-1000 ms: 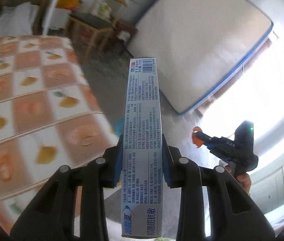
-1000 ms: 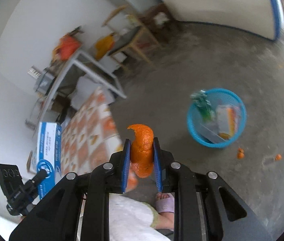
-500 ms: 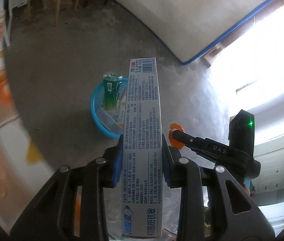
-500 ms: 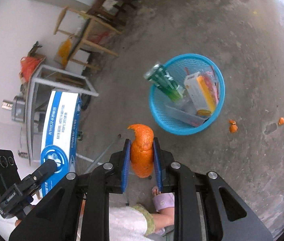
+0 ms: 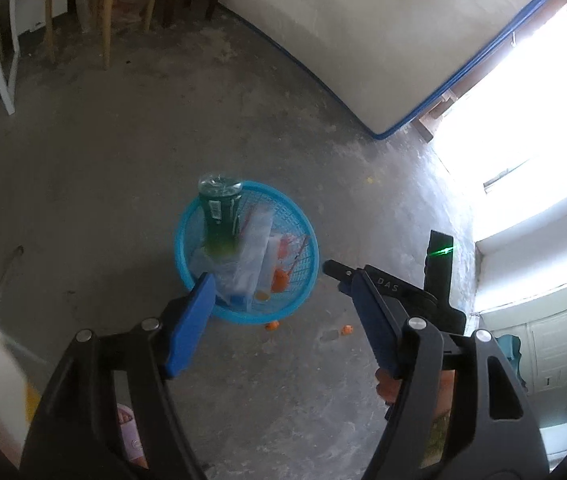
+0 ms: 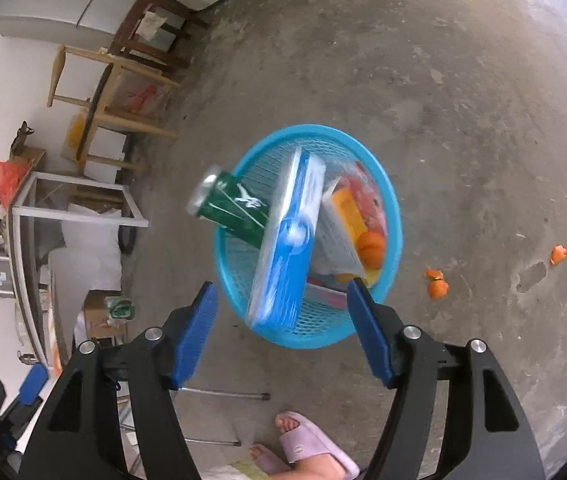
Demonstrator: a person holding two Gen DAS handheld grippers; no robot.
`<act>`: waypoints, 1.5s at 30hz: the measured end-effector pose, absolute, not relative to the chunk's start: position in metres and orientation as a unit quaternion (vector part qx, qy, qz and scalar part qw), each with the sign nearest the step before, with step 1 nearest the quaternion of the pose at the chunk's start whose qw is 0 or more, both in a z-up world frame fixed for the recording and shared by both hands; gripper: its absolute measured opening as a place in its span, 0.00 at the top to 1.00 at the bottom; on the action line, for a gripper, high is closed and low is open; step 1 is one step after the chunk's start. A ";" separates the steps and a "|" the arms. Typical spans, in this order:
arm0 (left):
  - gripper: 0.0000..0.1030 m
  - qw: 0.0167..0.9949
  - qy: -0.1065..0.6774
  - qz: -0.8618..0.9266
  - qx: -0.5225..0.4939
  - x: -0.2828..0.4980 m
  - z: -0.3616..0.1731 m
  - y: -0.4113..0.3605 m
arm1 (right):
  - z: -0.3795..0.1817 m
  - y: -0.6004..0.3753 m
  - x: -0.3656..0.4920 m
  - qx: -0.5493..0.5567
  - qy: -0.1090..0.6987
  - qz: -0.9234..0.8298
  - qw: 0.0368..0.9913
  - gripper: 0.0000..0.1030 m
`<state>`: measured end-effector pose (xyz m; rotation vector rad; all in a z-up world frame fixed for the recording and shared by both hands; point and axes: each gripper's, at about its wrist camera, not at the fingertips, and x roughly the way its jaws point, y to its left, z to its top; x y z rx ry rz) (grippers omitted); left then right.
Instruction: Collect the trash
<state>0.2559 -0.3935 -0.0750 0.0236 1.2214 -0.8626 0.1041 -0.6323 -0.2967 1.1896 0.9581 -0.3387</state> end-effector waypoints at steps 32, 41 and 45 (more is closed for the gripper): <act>0.08 0.904 0.400 -0.149 -0.037 0.080 0.034 -0.105 | -0.008 -0.363 0.018 0.158 0.278 -0.030 0.947 0.06; 0.08 0.932 0.360 -0.051 -0.002 0.054 0.032 -0.088 | 0.006 -0.279 0.011 0.042 0.282 -0.079 0.955 0.06; 0.08 0.925 0.378 -0.044 0.001 0.057 0.026 -0.085 | 0.005 -0.262 0.000 0.024 0.277 -0.094 0.956 0.06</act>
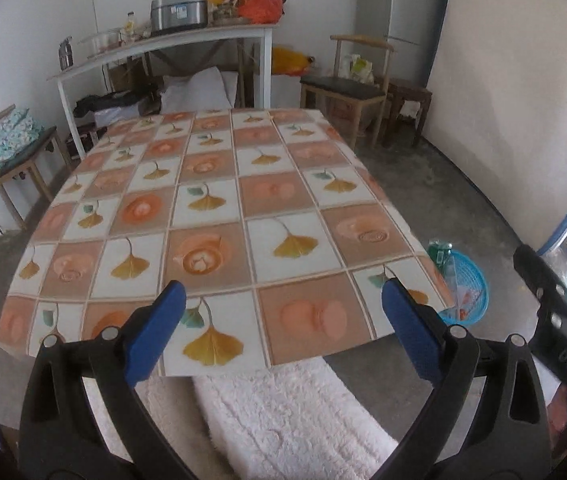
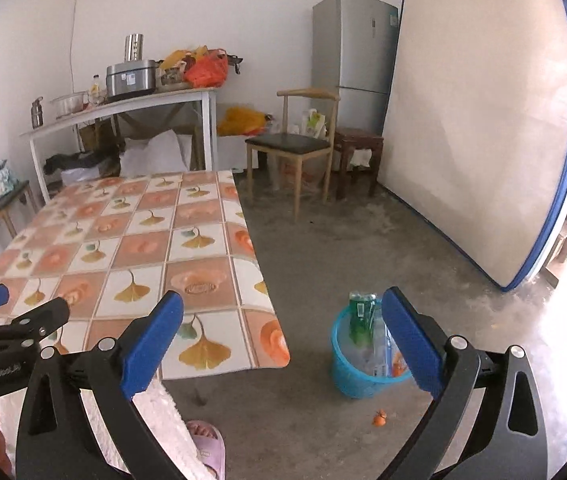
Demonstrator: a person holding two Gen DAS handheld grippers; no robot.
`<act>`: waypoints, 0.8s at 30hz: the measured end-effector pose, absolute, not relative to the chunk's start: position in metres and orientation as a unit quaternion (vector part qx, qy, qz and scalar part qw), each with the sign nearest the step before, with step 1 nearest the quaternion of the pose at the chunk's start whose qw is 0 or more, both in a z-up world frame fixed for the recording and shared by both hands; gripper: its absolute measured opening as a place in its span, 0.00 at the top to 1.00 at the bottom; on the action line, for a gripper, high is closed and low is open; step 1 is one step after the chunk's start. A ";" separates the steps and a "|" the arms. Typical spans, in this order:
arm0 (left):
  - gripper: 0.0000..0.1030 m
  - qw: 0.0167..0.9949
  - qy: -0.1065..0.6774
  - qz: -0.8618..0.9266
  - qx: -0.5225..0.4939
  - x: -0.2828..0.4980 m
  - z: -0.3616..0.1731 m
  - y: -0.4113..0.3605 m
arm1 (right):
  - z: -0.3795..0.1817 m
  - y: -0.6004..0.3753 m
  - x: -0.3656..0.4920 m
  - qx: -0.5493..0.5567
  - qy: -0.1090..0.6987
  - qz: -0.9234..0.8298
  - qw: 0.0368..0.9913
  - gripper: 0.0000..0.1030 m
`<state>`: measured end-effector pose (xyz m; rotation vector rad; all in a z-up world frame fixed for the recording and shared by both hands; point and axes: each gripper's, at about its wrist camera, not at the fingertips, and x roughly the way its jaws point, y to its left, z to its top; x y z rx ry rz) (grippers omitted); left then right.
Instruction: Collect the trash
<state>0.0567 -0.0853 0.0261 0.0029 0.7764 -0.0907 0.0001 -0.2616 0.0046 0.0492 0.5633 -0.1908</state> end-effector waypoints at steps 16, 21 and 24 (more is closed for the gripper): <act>0.08 0.908 0.417 -0.028 0.013 0.047 0.007 -0.095 | -0.023 -0.273 -0.008 0.047 0.351 -0.128 0.926 0.06; 0.08 0.906 0.422 -0.030 0.025 0.046 0.006 -0.105 | -0.023 -0.279 -0.011 0.049 0.349 -0.134 0.926 0.06; 0.08 0.904 0.425 -0.033 0.032 0.046 0.005 -0.108 | -0.025 -0.283 -0.010 0.053 0.353 -0.138 0.924 0.06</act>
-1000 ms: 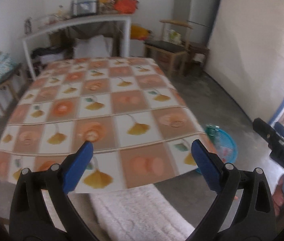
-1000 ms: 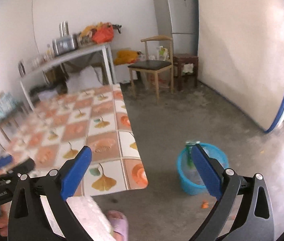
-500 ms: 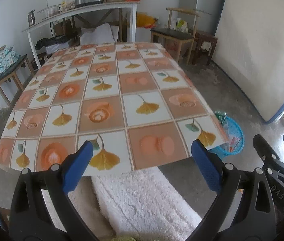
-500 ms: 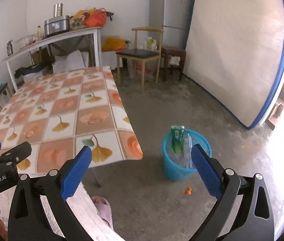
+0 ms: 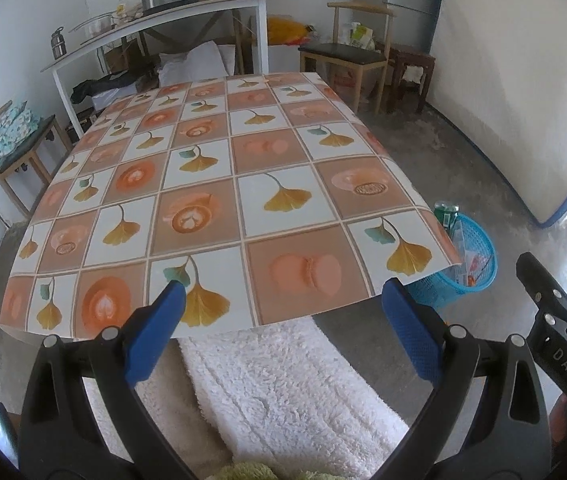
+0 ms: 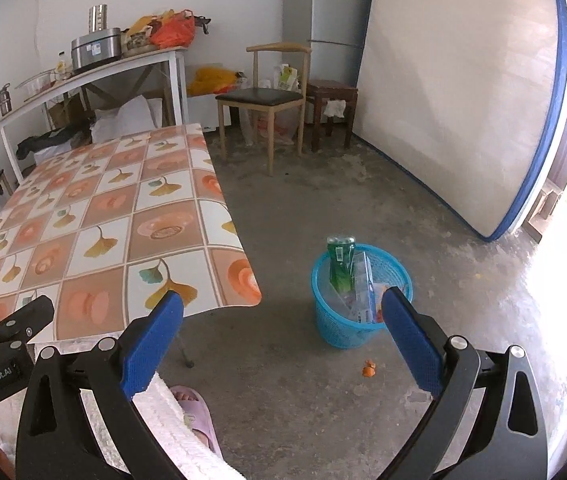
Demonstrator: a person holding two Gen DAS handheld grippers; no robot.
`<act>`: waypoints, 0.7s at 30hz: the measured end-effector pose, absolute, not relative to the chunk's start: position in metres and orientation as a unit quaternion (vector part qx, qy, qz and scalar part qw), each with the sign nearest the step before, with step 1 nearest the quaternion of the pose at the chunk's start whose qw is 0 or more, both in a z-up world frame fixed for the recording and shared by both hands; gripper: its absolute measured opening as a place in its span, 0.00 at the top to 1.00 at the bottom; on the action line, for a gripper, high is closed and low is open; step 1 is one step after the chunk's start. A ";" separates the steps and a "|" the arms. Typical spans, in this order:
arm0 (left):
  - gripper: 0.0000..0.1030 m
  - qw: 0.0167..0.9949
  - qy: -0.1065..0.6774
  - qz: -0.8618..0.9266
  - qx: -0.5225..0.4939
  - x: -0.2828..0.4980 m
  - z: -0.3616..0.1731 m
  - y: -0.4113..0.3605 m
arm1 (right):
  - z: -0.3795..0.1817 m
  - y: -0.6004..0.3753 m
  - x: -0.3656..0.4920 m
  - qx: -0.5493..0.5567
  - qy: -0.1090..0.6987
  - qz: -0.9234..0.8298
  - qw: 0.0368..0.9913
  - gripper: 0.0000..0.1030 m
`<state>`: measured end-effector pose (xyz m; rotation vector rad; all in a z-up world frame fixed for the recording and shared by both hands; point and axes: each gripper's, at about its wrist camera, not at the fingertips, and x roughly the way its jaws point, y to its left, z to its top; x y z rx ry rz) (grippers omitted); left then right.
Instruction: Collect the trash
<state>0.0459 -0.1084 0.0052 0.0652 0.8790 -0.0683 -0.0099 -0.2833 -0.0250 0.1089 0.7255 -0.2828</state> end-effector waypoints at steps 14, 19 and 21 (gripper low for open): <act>0.08 0.903 0.426 -0.041 0.044 0.045 0.005 -0.119 | -0.035 -0.303 -0.011 0.081 0.365 -0.172 0.912 0.06; 0.08 0.904 0.422 -0.039 0.055 0.042 0.007 -0.125 | -0.036 -0.307 -0.011 0.081 0.362 -0.175 0.912 0.06; 0.08 0.904 0.422 -0.037 0.054 0.043 0.007 -0.125 | -0.036 -0.308 -0.011 0.081 0.361 -0.176 0.912 0.06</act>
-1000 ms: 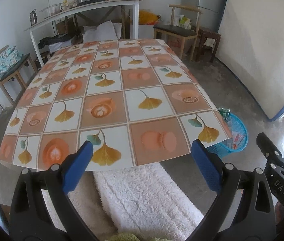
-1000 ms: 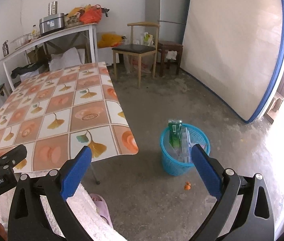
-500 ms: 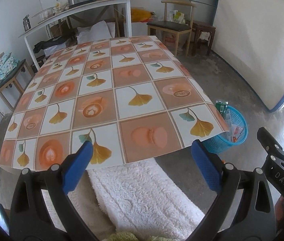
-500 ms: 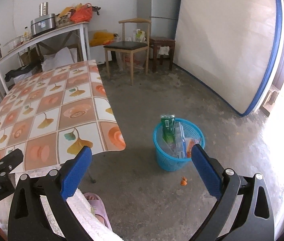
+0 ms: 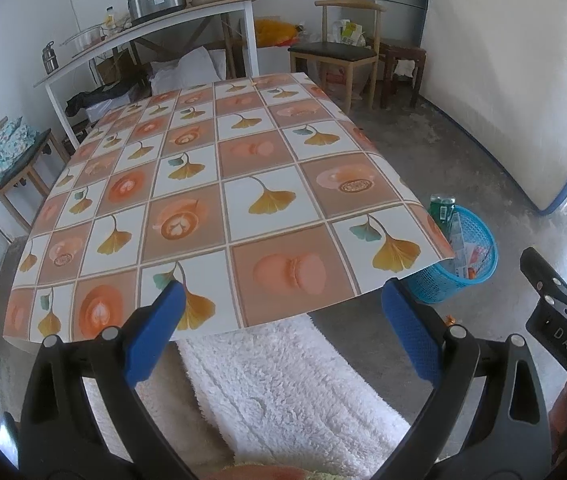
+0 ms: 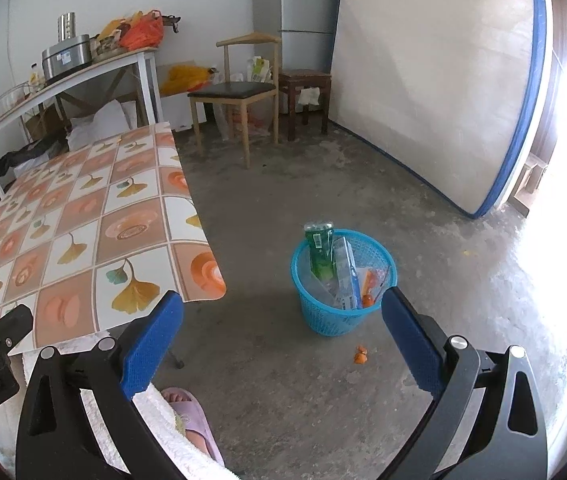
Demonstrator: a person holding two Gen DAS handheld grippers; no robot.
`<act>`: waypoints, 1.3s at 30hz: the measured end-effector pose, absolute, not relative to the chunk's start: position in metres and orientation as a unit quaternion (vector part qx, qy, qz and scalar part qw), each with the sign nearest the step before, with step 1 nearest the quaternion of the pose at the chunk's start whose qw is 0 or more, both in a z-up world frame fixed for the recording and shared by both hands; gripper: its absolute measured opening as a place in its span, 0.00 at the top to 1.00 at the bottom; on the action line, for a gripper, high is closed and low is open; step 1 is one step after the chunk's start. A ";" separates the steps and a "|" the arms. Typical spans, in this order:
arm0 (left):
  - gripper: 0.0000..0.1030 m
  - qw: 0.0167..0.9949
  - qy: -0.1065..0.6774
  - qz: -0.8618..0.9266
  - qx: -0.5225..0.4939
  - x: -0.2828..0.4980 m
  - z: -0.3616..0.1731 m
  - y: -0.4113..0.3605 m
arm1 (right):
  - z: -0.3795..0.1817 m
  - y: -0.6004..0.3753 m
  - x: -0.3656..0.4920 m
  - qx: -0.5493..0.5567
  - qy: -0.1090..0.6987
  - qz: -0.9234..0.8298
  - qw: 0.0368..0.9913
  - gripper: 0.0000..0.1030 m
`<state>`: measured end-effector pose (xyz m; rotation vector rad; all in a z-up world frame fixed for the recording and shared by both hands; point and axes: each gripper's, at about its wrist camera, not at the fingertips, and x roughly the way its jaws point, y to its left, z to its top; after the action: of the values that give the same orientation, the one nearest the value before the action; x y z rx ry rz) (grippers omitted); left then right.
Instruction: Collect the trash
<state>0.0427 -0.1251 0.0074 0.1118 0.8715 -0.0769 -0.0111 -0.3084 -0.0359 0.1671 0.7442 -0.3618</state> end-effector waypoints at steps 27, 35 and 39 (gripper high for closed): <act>0.08 0.900 0.433 -0.022 0.041 0.047 0.007 -0.117 | -0.035 -0.299 -0.006 0.075 0.365 -0.150 0.916 0.06; 0.08 0.898 0.437 -0.027 0.041 0.051 0.007 -0.121 | -0.036 -0.300 -0.006 0.077 0.366 -0.153 0.915 0.06; 0.08 0.897 0.439 -0.028 0.040 0.051 0.006 -0.122 | -0.037 -0.302 -0.006 0.079 0.366 -0.155 0.914 0.06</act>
<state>0.0507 -0.1224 0.0062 0.0835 0.9083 -0.0586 -0.0060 -0.3015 -0.0365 0.1618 0.7535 -0.3189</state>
